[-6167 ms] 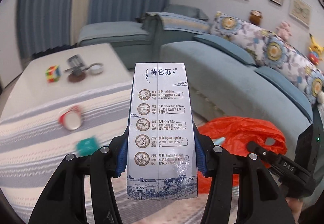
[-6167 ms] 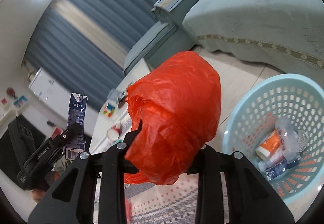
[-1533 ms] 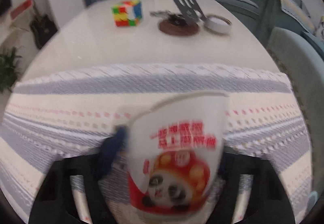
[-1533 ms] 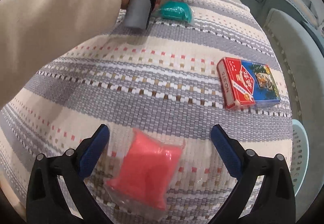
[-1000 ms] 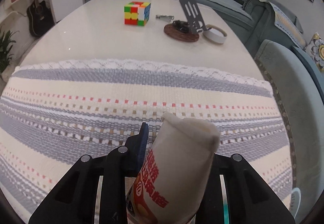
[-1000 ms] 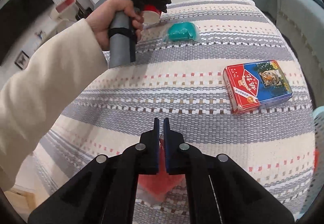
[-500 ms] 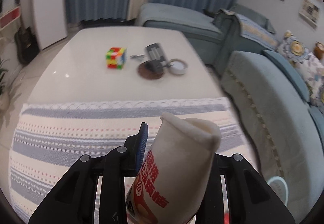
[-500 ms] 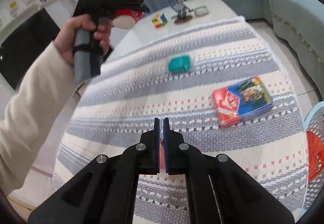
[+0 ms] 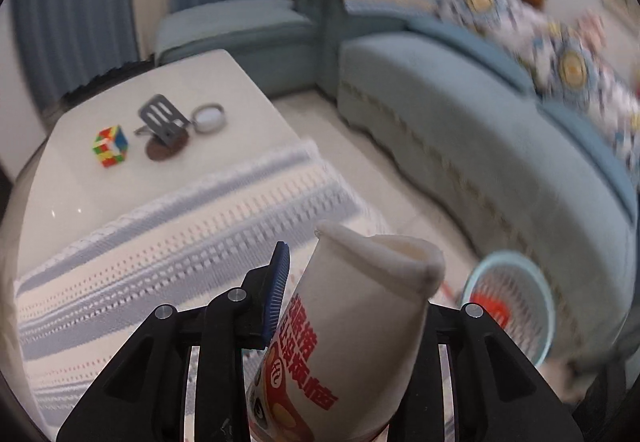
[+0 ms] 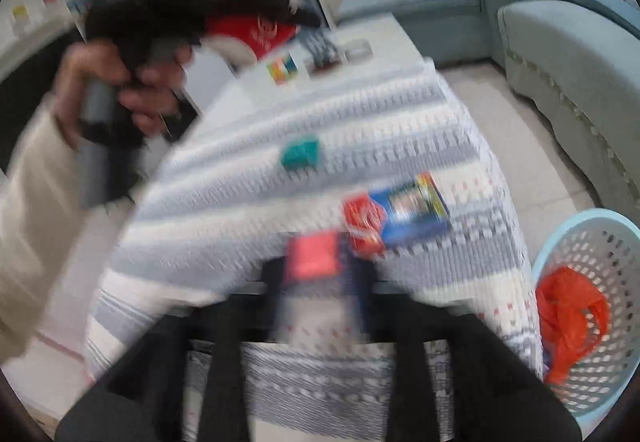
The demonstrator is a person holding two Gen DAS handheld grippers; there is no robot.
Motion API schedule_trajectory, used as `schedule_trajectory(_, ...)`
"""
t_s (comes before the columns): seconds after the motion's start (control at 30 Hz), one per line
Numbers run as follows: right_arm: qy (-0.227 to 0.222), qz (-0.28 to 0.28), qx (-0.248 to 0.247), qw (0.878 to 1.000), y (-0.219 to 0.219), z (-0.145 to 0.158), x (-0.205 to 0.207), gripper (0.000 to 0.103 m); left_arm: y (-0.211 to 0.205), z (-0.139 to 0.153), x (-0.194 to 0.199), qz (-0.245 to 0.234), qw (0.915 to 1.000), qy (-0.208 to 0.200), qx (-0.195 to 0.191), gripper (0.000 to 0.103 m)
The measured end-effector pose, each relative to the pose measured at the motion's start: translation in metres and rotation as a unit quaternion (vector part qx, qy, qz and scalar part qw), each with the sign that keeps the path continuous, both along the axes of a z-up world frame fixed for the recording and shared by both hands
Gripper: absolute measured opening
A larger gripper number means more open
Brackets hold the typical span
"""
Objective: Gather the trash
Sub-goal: 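Grasp the red tiger-print card box with the right tool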
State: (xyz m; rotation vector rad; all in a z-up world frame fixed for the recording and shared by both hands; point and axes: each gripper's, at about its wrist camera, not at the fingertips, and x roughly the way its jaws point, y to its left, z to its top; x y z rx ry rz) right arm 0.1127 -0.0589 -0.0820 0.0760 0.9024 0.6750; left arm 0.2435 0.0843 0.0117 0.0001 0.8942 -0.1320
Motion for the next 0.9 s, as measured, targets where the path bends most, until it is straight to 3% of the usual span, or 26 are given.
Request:
schedule_trajectory(0.03,-0.001,-0.005,-0.025,1.0,0.004,-0.006,0.002,0.095,-0.006,-0.008,-0.002,-0.008,0.9998,-0.001,0.019,0.029)
schedule_trajectory(0.13,-0.021,-0.029,-0.087,0.996,0.011,-0.022,0.012,0.095,-0.013,-0.03,-0.006,-0.028,0.999,0.011,0.032,0.029)
schedule_trajectory(0.3,-0.026,-0.04,-0.102,0.994,0.025,-0.046,0.037,0.095,-0.018,-0.078,0.004,-0.045,0.9972,0.052,0.027,0.028)
schedule_trajectory(0.37,-0.037,-0.028,-0.138,0.989,0.037,-0.055,0.041,0.095,-0.018,-0.095,0.011,-0.042,0.9964,0.068,0.027,0.028)
schedule_trajectory(0.4,-0.059,-0.017,-0.168,0.984,0.043,-0.06,0.043,0.095,-0.015,-0.102,0.013,-0.037,0.9964,0.072,0.026,0.028)
schedule_trajectory(0.47,-0.094,-0.011,-0.172,0.981,0.045,-0.059,0.049,0.095,-0.005,-0.11,0.015,-0.026,0.9965,0.079,0.002,0.028)
schedule_trajectory(0.53,-0.073,-0.017,-0.214,0.974,0.049,-0.072,0.067,0.095,0.005,-0.113,0.014,-0.021,0.9962,0.083,-0.016,0.028)
schedule_trajectory(0.57,-0.061,-0.013,-0.205,0.977,0.049,-0.077,0.072,0.095,0.009,-0.112,0.014,-0.019,0.9961,0.084,-0.016,0.028)
schedule_trajectory(0.6,-0.044,-0.018,-0.168,0.985,0.041,-0.078,0.077,0.095,0.014,-0.111,0.013,-0.018,0.9963,0.083,-0.012,0.028)
schedule_trajectory(0.63,-0.038,-0.02,-0.149,0.988,0.035,-0.077,0.078,0.087,0.019,-0.108,0.012,-0.018,0.9966,0.08,-0.009,0.028)
schedule_trajectory(0.7,-0.032,-0.017,-0.08,0.996,0.021,-0.07,0.077,0.086,0.024,-0.102,0.009,-0.013,0.997,0.075,-0.011,0.028)
schedule_trajectory(0.73,-0.028,-0.021,-0.05,0.998,0.014,-0.068,0.076,0.086,0.027,-0.099,0.008,-0.011,0.9971,0.073,-0.017,0.028)
schedule_trajectory(0.9,-0.037,-0.072,0.008,0.997,-0.011,-0.049,0.067,0.086,0.024,-0.081,-0.002,-0.013,0.9975,0.062,-0.03,0.029)
